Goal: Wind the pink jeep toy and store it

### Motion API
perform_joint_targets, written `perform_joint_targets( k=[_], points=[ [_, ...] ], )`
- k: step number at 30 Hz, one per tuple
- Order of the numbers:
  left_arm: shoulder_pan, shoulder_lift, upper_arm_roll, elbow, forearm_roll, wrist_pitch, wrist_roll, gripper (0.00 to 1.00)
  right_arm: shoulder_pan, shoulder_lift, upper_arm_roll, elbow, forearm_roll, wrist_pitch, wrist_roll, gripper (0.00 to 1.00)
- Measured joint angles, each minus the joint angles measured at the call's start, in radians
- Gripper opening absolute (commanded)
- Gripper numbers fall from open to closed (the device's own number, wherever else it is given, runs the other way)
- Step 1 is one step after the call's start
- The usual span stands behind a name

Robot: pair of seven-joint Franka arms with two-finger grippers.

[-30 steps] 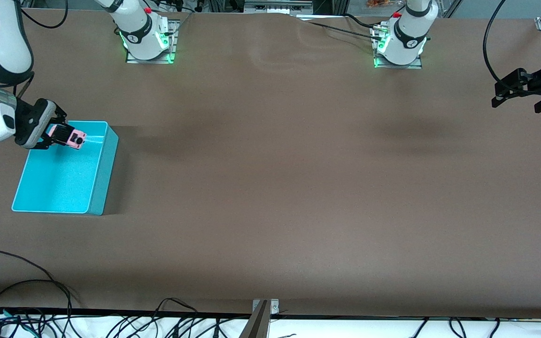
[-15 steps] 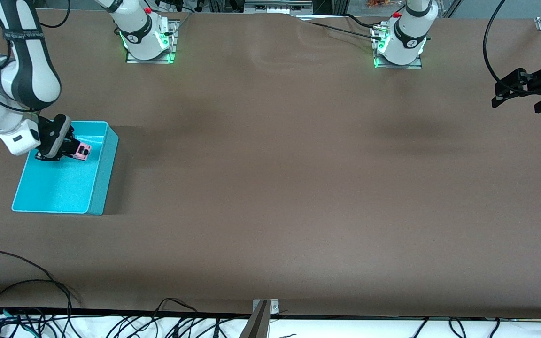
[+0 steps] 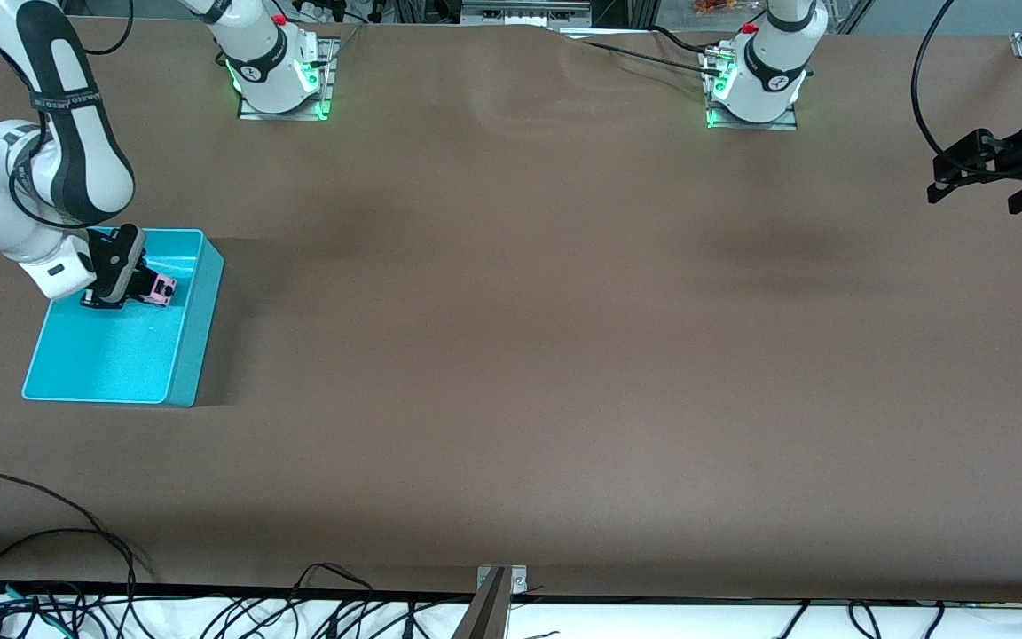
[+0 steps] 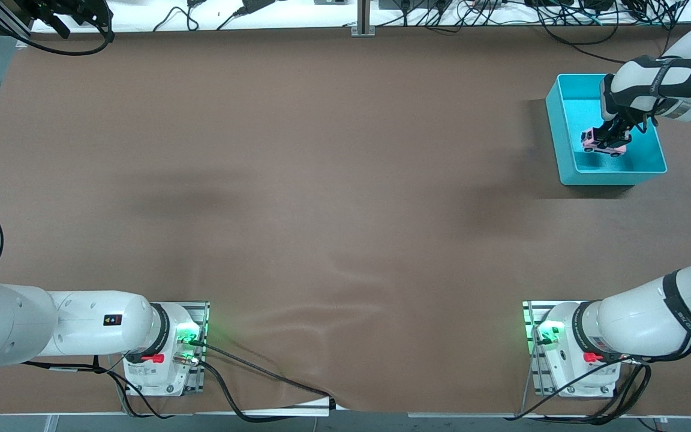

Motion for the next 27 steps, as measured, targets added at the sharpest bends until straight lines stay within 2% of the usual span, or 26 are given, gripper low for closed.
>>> perform_joint_targets(
  k=[16,20,22,27],
  points=[
    [-0.002,0.002,-0.001,0.0,0.0,0.0,0.0,1.0,0.001,0.063,0.001,-0.007,0.0,0.068,0.0,0.3],
    [-0.002,0.003,-0.001,0.0,0.0,0.0,0.0,1.0,0.001,0.064,0.001,-0.007,0.0,0.069,0.0,0.43],
    [-0.002,0.003,-0.001,0.0,0.0,0.0,0.0,1.0,0.001,0.064,0.001,-0.007,0.001,0.069,0.0,0.45],
    [-0.002,0.003,-0.001,0.0,0.0,0.0,0.0,1.0,0.001,0.064,0.001,-0.007,0.001,0.069,0.0,0.63]
  ],
)
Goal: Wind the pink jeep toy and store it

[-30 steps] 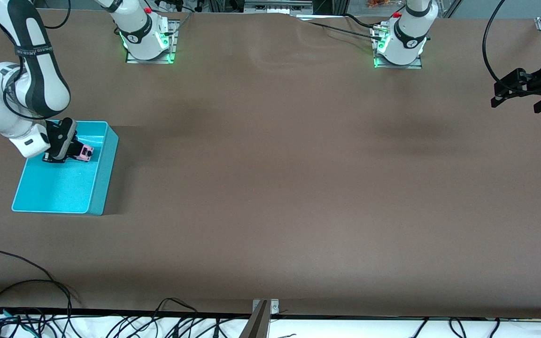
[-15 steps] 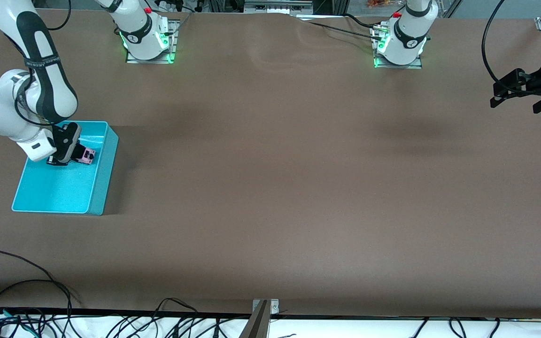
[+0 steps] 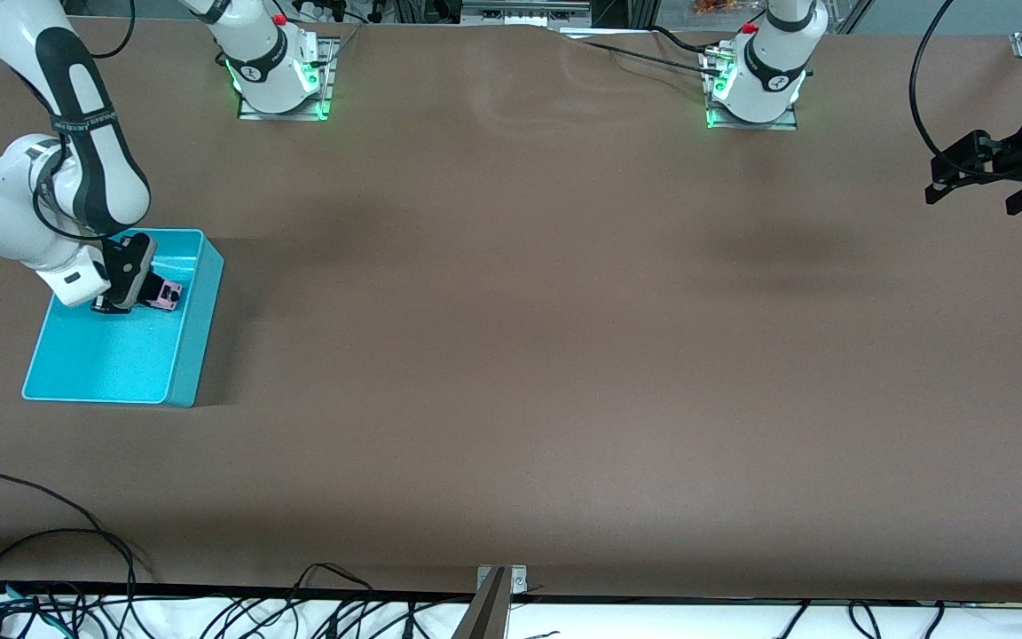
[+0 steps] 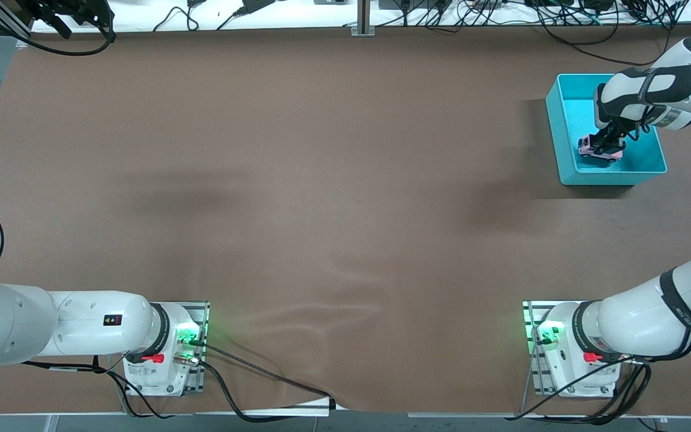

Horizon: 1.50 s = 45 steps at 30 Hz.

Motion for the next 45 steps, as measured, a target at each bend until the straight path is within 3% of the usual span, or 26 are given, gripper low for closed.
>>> perform_joint_targets(
  k=[6,11,26,45],
  points=[
    [0.0,0.0,0.0,0.0,0.0,0.0,0.0,1.0,0.0,0.0,0.0,0.0,0.0,0.002,0.0,0.77],
    [0.0,0.0,0.0,0.0,0.0,0.0,0.0,1.0,0.0,-0.001,0.0,0.001,0.007,0.002,0.001,0.79],
    [0.003,0.0,0.002,0.001,0.0,0.0,0.0,1.0,0.013,-0.06,0.014,0.009,0.066,-0.055,0.099,1.0],
    [0.003,0.0,0.002,0.001,0.0,0.0,0.0,1.0,0.016,-0.243,0.114,0.058,0.068,-0.173,0.452,1.0]
  ],
)
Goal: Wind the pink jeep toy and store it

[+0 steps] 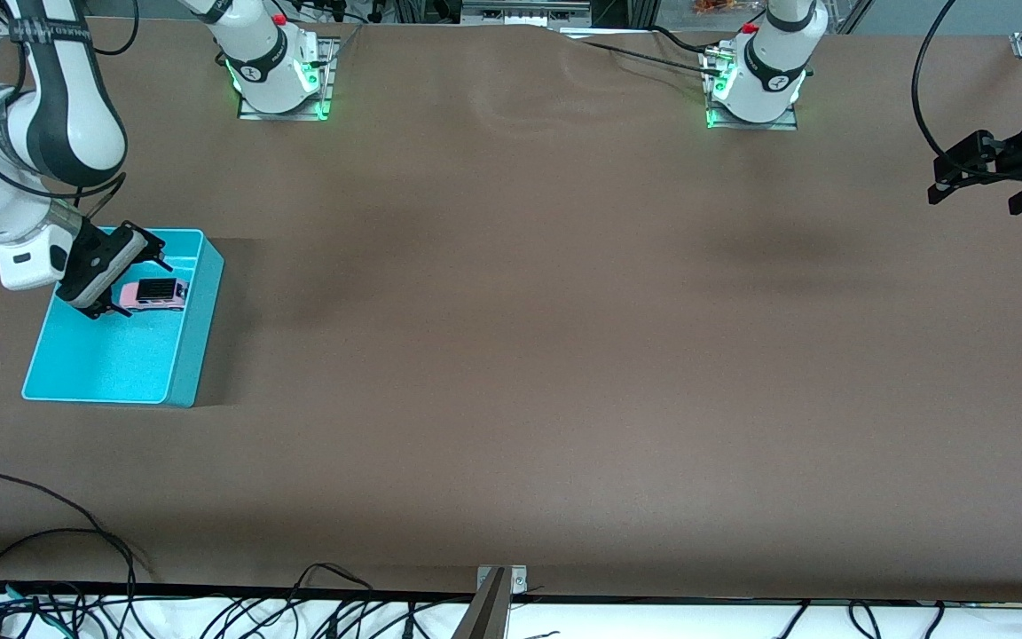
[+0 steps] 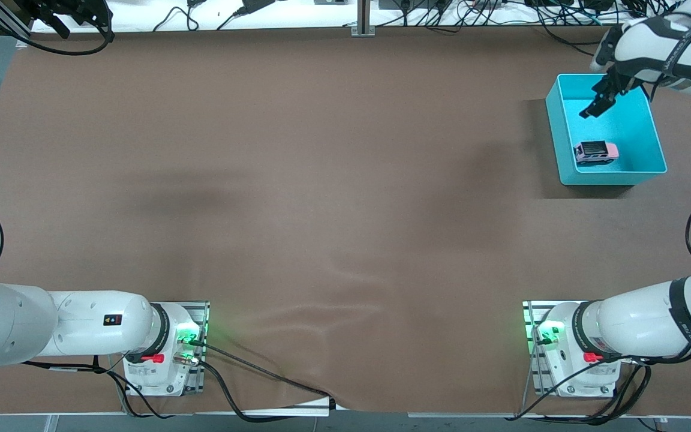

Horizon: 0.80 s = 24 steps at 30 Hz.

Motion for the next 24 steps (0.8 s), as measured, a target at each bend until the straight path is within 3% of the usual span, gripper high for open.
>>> perform_joint_targets(
  k=[13,20,24],
  points=[
    [0.0,0.0,0.0,0.0,0.0,0.0,0.0,1.0,0.001,-0.027,0.041,0.183,-0.005,-0.269,0.278,1.0],
    [0.0,0.0,0.0,0.0,0.0,0.0,0.0,1.0,-0.001,-0.027,0.109,0.25,-0.111,-0.298,0.445,1.0],
    [0.0,0.0,0.0,0.0,0.0,0.0,0.0,1.0,-0.005,-0.027,0.137,0.28,-0.13,-0.335,0.553,1.0]
  ],
)
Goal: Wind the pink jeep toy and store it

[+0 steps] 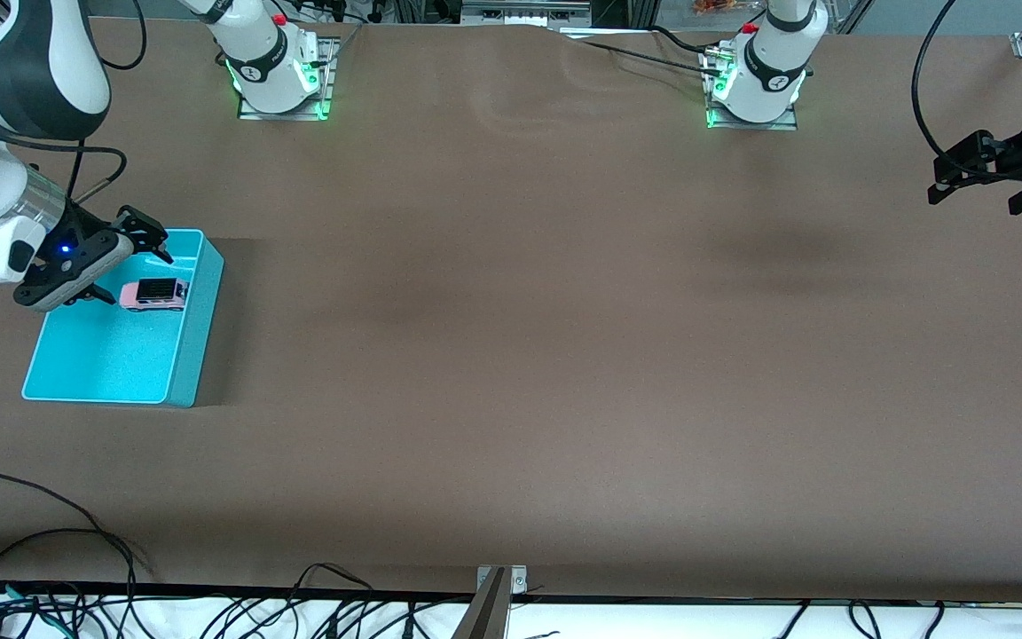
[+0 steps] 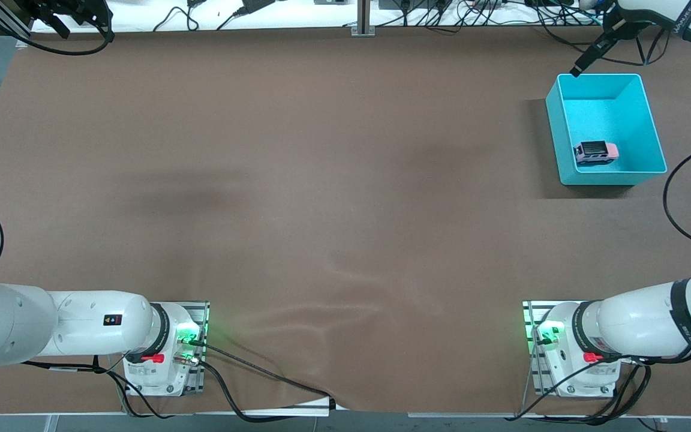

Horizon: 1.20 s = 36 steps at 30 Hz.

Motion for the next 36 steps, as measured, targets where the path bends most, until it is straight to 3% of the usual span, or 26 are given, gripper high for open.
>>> perform_joint_targets(
  k=[16,24,36],
  points=[
    [0.0,0.0,0.0,0.0,0.0,0.0,0.0,1.0,-0.098,0.0,0.171,0.128,-0.106,-0.162,0.462,1.0],
    [0.0,0.0,0.0,0.0,0.0,0.0,0.0,1.0,-0.106,0.0,0.185,0.234,-0.106,-0.289,0.608,1.0],
    [0.0,0.0,0.0,0.0,0.0,0.0,0.0,1.0,-0.108,-0.001,0.185,0.346,-0.106,-0.4,0.64,1.0]
  ],
)
